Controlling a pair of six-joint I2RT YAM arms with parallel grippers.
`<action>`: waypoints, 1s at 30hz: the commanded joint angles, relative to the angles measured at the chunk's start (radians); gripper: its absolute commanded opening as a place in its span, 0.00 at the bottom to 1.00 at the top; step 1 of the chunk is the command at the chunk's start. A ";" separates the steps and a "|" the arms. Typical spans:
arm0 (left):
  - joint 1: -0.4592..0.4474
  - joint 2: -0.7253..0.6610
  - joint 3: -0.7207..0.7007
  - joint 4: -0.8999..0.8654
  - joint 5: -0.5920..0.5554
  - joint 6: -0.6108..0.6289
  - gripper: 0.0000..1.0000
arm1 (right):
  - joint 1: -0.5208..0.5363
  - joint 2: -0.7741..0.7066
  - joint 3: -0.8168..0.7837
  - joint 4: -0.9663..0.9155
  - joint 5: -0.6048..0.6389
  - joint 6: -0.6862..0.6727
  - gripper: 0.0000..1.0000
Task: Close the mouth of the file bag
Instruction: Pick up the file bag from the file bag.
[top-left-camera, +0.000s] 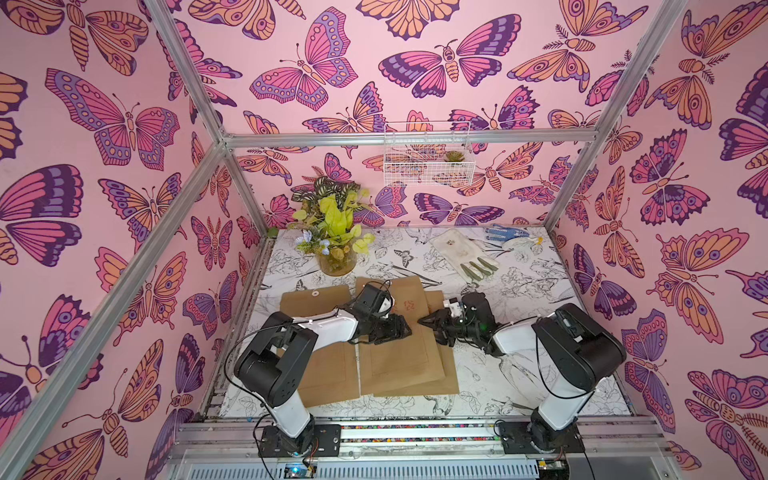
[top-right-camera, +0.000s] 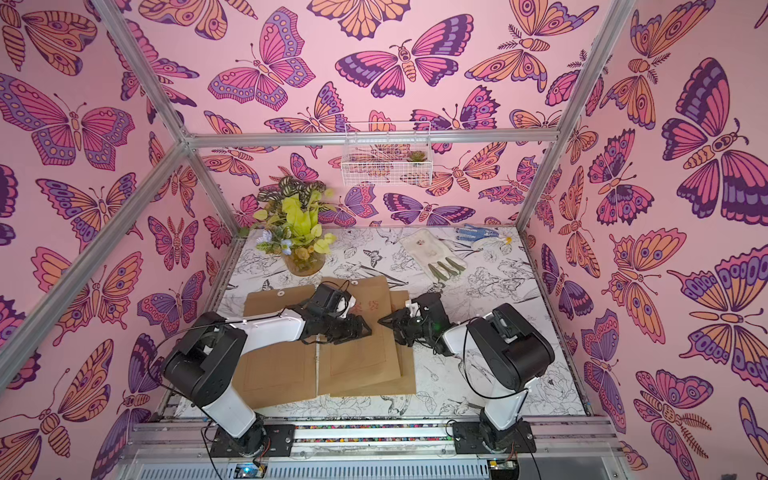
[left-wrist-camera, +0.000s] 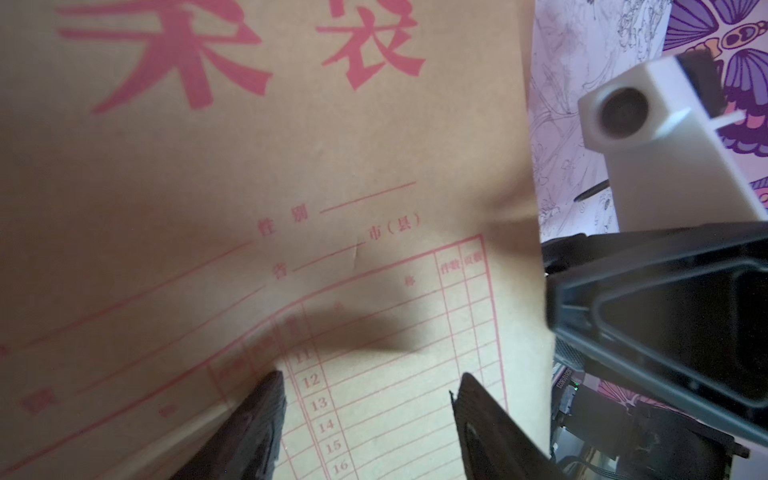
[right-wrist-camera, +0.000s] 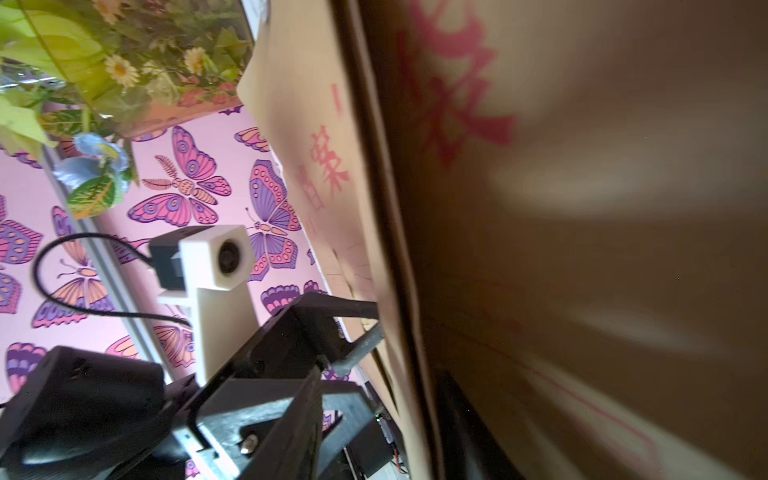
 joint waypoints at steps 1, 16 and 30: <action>-0.022 0.072 -0.051 -0.059 0.009 -0.018 0.67 | 0.037 -0.042 0.067 -0.194 -0.005 -0.136 0.46; 0.074 -0.261 0.157 -0.391 -0.062 0.070 0.68 | 0.067 -0.265 0.235 -0.686 0.152 -0.387 0.01; 0.062 -0.142 0.851 -0.654 -0.150 0.134 0.79 | 0.222 -0.492 0.638 -1.300 0.968 -0.907 0.00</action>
